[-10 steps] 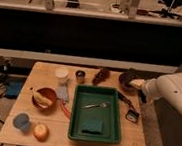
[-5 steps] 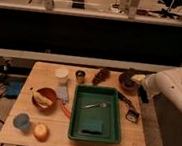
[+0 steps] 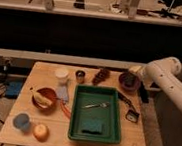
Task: Place fork in metal cup
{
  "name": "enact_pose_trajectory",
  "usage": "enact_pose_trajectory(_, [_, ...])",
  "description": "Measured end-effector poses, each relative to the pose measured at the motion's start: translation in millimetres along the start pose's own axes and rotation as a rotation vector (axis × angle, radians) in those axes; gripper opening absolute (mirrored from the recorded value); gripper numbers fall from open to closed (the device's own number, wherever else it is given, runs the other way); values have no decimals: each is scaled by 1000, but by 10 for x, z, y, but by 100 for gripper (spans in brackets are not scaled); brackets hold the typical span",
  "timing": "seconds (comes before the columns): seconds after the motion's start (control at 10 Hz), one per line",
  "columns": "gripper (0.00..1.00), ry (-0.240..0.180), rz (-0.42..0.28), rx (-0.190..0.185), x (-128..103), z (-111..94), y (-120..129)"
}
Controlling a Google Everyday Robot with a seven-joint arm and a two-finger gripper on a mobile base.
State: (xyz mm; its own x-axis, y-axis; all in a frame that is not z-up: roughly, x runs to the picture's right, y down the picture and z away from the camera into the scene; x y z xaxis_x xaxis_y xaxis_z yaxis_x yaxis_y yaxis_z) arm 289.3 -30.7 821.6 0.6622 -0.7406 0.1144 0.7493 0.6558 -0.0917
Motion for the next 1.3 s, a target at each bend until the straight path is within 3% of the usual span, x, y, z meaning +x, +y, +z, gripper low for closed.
enact_pose_trajectory(0.4, [80, 85, -130, -68, 233, 424, -188])
enact_pose_trajectory(0.8, [80, 120, -190, -154, 370, 779, -99])
enact_pose_trajectory(1.3, [80, 141, -236, -154, 459, 1030, -79])
